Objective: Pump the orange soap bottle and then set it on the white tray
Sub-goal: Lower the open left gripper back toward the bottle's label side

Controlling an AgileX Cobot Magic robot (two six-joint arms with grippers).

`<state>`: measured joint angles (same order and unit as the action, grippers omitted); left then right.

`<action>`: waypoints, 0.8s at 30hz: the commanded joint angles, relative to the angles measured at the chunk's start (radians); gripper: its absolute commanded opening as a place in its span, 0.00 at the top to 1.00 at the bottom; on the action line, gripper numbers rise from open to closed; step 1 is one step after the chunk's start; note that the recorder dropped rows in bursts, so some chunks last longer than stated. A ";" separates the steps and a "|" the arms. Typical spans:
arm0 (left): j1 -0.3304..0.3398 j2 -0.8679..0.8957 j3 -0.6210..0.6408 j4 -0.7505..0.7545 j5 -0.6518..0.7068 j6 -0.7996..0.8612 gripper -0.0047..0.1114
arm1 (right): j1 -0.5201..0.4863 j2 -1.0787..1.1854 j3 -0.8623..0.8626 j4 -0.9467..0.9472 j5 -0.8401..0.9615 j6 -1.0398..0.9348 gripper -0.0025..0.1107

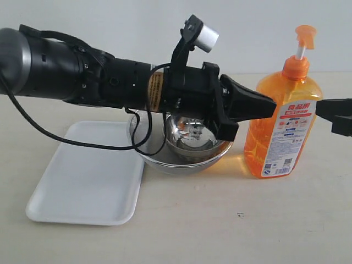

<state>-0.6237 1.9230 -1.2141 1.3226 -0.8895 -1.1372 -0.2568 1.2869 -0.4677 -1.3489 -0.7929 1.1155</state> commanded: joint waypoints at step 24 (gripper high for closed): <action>-0.090 0.217 -0.089 -0.294 0.115 0.193 0.92 | -0.003 0.002 0.001 -0.003 -0.056 0.004 0.98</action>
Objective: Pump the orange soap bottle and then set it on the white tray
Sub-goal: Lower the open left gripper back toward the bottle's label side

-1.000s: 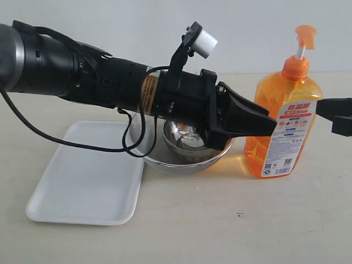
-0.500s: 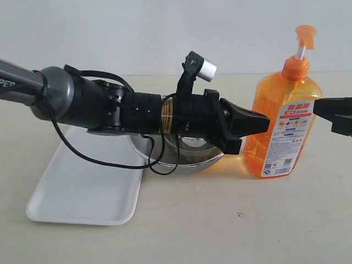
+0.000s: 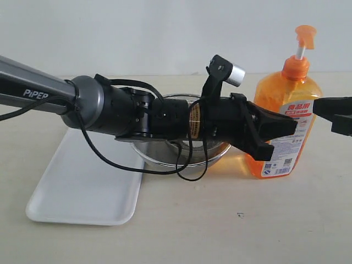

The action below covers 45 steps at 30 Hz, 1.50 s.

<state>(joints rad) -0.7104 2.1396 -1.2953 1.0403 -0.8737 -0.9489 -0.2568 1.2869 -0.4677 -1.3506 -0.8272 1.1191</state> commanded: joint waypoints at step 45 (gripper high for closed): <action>0.029 -0.013 -0.054 0.075 0.247 -0.004 0.92 | -0.003 0.002 0.001 -0.003 -0.063 -0.054 0.96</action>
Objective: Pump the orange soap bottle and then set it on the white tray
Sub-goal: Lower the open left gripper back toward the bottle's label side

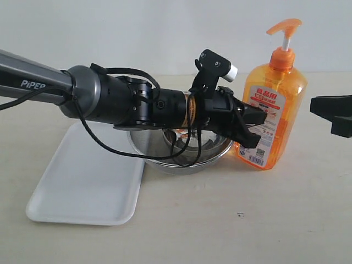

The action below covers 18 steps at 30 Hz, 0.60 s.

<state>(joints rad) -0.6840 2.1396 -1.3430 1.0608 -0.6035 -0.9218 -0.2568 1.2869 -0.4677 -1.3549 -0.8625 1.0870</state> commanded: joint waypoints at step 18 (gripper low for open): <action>0.000 -0.106 -0.004 0.294 0.078 -0.229 0.92 | 0.015 0.018 0.001 0.094 -0.046 -0.171 0.17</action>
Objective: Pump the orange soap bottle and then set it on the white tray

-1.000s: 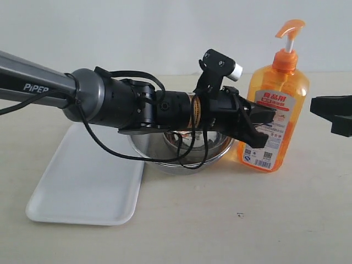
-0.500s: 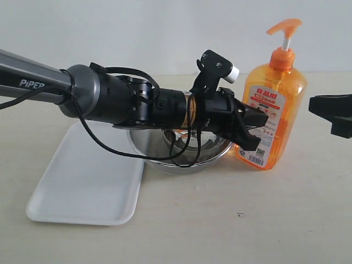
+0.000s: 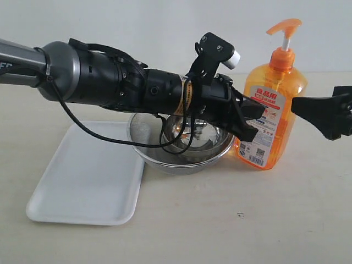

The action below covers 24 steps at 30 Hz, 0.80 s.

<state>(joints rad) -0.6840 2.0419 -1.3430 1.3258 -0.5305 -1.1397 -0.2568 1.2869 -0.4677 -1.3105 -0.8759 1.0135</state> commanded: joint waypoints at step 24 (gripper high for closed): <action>0.076 -0.220 0.118 0.203 0.032 -0.118 0.92 | 0.082 0.324 -0.023 0.309 -0.182 -0.471 0.17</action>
<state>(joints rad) -0.6304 1.8660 -1.2480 1.5127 -0.5147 -1.2364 -0.1759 1.5929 -0.4787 -1.0108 -1.0383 0.5613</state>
